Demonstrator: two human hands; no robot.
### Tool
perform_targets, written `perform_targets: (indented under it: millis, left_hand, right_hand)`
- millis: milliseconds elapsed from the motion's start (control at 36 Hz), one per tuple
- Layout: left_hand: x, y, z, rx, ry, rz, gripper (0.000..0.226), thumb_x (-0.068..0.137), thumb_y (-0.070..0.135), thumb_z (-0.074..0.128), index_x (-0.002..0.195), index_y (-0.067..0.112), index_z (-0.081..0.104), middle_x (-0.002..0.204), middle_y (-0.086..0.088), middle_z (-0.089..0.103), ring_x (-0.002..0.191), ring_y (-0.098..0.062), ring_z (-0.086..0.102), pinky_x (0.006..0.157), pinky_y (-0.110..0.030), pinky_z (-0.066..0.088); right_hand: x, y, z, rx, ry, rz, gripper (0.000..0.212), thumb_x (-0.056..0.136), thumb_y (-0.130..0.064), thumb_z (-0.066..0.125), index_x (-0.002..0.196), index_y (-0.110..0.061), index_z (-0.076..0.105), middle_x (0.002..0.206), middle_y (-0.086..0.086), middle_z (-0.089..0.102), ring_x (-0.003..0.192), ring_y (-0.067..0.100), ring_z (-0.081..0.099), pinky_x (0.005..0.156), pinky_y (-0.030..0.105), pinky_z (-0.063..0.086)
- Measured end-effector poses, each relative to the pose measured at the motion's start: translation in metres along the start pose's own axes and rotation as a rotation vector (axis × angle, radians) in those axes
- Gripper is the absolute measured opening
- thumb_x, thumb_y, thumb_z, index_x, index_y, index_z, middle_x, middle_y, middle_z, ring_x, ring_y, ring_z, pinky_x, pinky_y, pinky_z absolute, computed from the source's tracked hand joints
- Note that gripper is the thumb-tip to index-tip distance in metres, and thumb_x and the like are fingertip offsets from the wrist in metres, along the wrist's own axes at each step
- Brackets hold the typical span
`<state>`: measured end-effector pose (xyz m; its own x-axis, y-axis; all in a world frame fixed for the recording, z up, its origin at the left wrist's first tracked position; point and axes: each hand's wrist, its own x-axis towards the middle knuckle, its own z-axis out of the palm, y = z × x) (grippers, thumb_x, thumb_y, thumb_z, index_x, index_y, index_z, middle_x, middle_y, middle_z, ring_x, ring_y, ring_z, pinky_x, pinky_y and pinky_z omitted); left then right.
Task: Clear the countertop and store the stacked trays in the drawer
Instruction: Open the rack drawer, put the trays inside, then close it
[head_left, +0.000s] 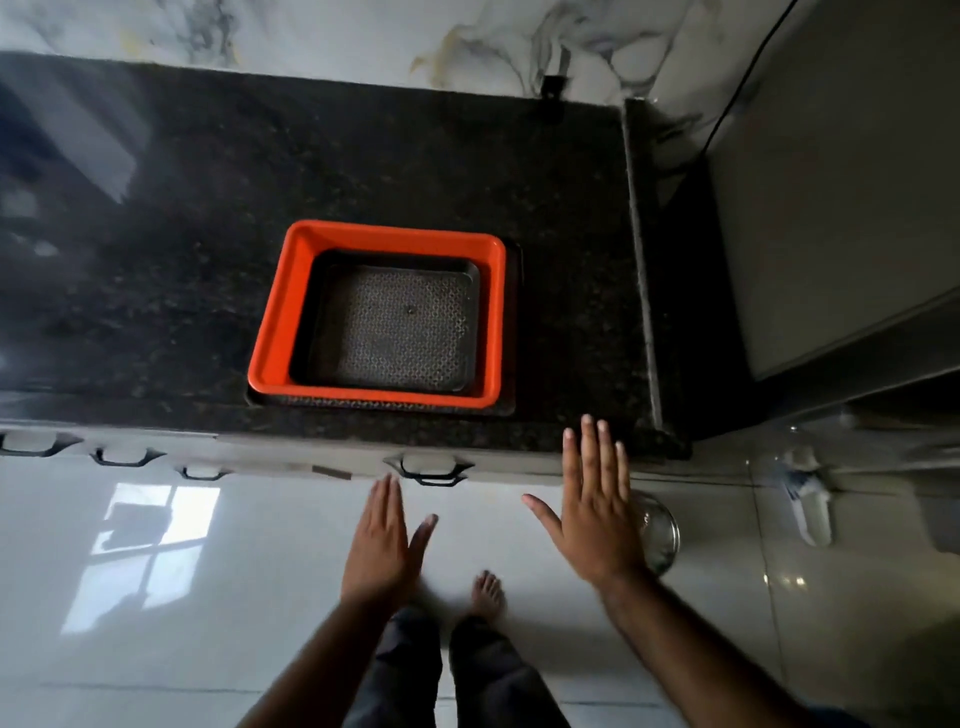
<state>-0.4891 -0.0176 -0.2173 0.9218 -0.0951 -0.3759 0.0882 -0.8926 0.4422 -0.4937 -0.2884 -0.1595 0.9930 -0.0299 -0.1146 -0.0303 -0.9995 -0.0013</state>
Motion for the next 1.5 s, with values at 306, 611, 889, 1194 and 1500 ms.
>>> perform_targets:
  millis: [306, 611, 889, 1194, 1500]
  left_hand:
    - [0.044, 0.027, 0.018, 0.483, -0.203, 0.081, 0.080, 0.077, 0.016, 0.061, 0.148, 0.011, 0.024, 0.155, -0.008, 0.030, 0.149, -0.027, 0.018, 0.118, -0.045, 0.022]
    - [-0.032, 0.020, 0.016, 0.145, -0.185, 0.081, 0.066, 0.083, 0.027, 0.057, 0.145, 0.011, 0.038, 0.150, -0.008, 0.044, 0.138, -0.027, 0.041, 0.106, -0.038, 0.044]
    - [-0.113, -0.032, -0.055, -0.009, 0.519, 0.142, 0.032, 0.094, 0.029, 0.054, 0.117, 0.008, 0.056, 0.119, -0.015, 0.058, 0.114, -0.035, 0.053, 0.099, -0.043, 0.044]
    - [-0.169, -0.106, -0.037, 0.420, 0.067, 0.053, 0.091, 0.089, 0.070, 0.012, 0.147, 0.003, 0.035, 0.155, -0.014, 0.039, 0.146, -0.032, 0.029, 0.116, -0.058, 0.021]
    - [-0.224, -0.121, -0.025, 0.400, -0.029, 0.027, 0.093, 0.086, 0.071, 0.003, 0.153, 0.008, 0.020, 0.163, -0.006, 0.021, 0.152, -0.024, 0.011, 0.120, -0.052, 0.004]
  right_hand:
    - [0.000, 0.001, 0.015, -0.030, 0.070, -0.005, 0.094, 0.096, -0.069, 0.035, 0.156, -0.001, 0.013, 0.165, 0.025, 0.007, 0.154, 0.040, 0.002, 0.122, 0.060, 0.015]
    - [-0.048, -0.019, 0.025, 0.028, -0.018, -0.072, 0.088, 0.096, -0.071, 0.030, 0.159, -0.014, 0.007, 0.167, 0.019, -0.002, 0.155, 0.035, -0.003, 0.121, 0.057, 0.018]
    - [-0.137, -0.041, 0.028, 0.064, -0.110, -0.010, 0.096, 0.091, -0.079, 0.027, 0.159, -0.014, 0.009, 0.168, 0.013, 0.000, 0.156, 0.029, -0.003, 0.124, 0.053, 0.014]
    - [-0.224, -0.057, 0.026, 0.057, -0.191, -0.001, 0.101, 0.086, -0.084, 0.025, 0.159, -0.014, 0.009, 0.168, 0.015, 0.001, 0.155, 0.032, 0.000, 0.124, 0.051, 0.007]
    - [-0.283, -0.068, 0.029, 0.065, -0.207, -0.003, 0.101, 0.086, -0.085, 0.020, 0.158, -0.014, 0.016, 0.167, 0.015, 0.008, 0.155, 0.032, 0.005, 0.122, 0.054, 0.018]
